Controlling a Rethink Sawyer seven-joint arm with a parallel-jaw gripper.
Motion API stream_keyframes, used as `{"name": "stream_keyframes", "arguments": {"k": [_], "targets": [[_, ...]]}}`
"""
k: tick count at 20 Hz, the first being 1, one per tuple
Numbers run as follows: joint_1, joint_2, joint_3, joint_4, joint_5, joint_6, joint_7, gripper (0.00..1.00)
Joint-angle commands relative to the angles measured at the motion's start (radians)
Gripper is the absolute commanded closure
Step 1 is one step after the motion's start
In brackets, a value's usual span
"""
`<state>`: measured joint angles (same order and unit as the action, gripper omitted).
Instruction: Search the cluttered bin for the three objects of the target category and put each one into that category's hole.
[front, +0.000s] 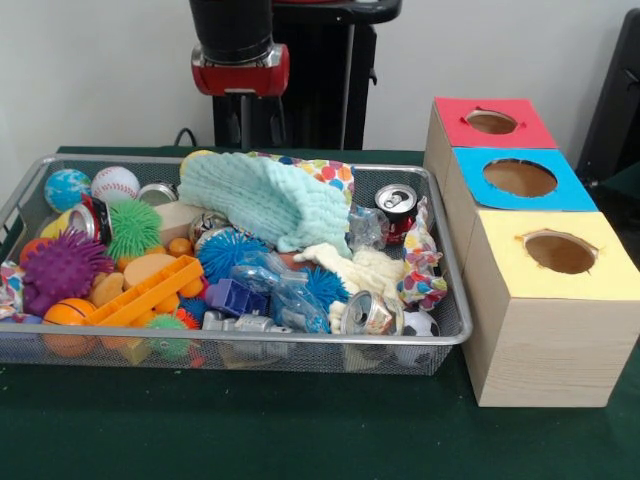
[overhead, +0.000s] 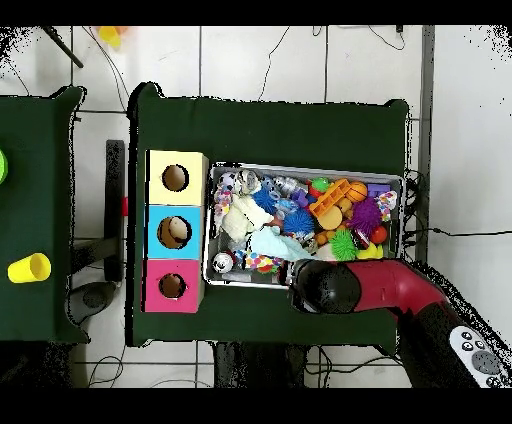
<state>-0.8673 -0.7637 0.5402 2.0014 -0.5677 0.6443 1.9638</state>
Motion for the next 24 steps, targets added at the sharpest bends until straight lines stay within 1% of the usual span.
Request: {"name": "stream_keyframes", "arguments": {"k": [1, 4, 7, 9, 11, 14, 17, 20, 22, 24], "targets": [[-0.080, 0.100, 0.078, -0.181, -0.125, 0.041, -0.336, 0.00], [-0.105, 0.112, 0.084, -0.206, -0.164, 0.045, -0.364, 0.00], [-0.132, 0.164, 0.091, -0.250, -0.188, 0.060, -0.399, 0.00], [-0.152, 0.186, 0.106, -0.275, -0.198, 0.069, -0.429, 0.00], [-0.164, 0.192, 0.120, -0.295, -0.199, 0.092, -0.456, 0.00], [-0.179, 0.205, 0.136, -0.306, -0.202, 0.097, -0.476, 0.00], [-0.187, 0.215, 0.140, -0.304, -0.210, 0.082, -0.476, 0.00], [-0.164, 0.239, 0.121, -0.312, -0.244, 0.037, -0.444, 0.00], [-0.125, 0.286, 0.075, -0.335, -0.298, -0.024, -0.380, 0.00], [-0.077, 0.347, 0.022, -0.379, -0.373, -0.099, -0.298, 0.00]]}}
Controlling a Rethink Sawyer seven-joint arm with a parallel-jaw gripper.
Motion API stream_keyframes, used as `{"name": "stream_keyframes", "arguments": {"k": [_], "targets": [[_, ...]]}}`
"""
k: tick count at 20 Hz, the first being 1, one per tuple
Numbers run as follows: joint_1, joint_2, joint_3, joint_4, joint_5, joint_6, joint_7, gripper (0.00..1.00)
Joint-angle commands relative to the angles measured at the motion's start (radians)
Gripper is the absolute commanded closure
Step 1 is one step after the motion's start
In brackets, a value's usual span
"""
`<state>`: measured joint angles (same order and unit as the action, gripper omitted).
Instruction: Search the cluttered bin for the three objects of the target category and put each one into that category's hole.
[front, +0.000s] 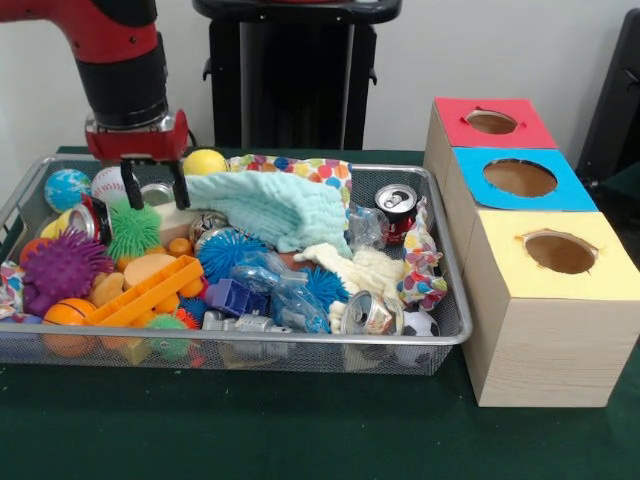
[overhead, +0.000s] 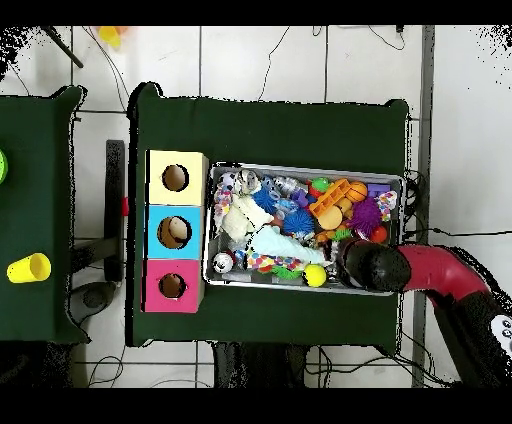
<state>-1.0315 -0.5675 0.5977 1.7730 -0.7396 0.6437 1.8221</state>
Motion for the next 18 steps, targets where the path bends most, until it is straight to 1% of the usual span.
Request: {"name": "stream_keyframes", "arguments": {"k": [1, 4, 6, 9, 14, 17, 18], "targets": [[0.100, 0.194, -0.049, -0.182, -0.218, -0.113, -0.134, 0.00], [0.127, 0.282, -0.071, -0.253, -0.257, -0.154, -0.089, 0.00], [0.154, 0.312, -0.090, -0.289, -0.291, -0.192, -0.048, 0.00], [0.187, 0.333, -0.116, -0.317, -0.309, -0.228, 0.009, 0.00], [0.210, 0.389, -0.133, -0.353, -0.306, -0.284, 0.045, 0.00], [0.215, 0.435, -0.132, -0.362, -0.283, -0.315, 0.063, 0.00], [0.210, 0.456, -0.122, -0.365, -0.263, -0.307, 0.053, 0.00]]}}
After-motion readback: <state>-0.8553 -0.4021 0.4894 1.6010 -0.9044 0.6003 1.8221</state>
